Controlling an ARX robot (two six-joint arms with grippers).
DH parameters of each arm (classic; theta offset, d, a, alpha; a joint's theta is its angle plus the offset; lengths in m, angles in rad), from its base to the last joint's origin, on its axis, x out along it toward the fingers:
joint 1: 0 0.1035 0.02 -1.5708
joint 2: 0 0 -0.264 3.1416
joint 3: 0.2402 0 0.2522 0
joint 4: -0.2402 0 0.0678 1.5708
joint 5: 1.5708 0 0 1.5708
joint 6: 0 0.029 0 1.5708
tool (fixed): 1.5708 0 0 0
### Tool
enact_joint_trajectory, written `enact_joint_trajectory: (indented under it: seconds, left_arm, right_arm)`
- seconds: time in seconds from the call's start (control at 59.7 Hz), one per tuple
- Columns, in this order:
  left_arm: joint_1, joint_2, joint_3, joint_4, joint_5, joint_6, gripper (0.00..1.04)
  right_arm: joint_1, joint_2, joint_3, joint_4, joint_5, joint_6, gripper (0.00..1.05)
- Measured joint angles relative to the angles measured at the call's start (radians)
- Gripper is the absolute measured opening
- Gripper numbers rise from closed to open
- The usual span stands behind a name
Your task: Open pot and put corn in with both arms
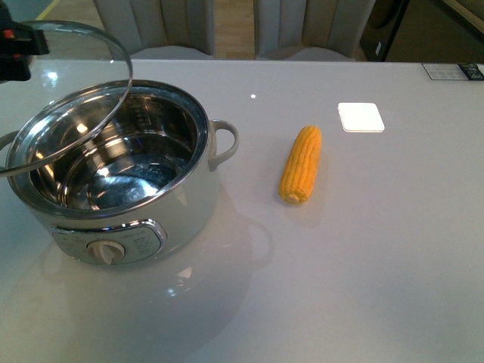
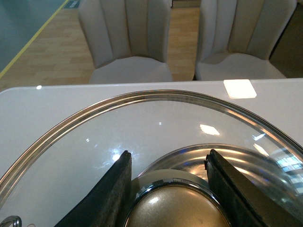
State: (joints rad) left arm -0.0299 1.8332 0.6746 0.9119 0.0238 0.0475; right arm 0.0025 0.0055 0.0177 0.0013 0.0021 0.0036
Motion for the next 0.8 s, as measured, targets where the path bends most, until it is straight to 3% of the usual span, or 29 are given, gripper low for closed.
enact_joint_trajectory:
  seconds: [0.318,0.553,0.804]
  left_arm:
    - [0.175,-0.039,-0.082,0.055,0.063,0.002,0.42]
    - [0.356,-0.02,-0.101,0.092,0.134,0.029,0.42]
    - [0.463,0.074,-0.092,0.125,0.187,0.064,0.42]
  right_arm:
    - [0.0,0.0,0.0,0.0,0.0,0.0,0.96]
    - [0.0,0.0,0.0,0.0,0.0,0.0,0.96]
    - [0.0,0.0,0.0,0.0,0.0,0.0,0.96]
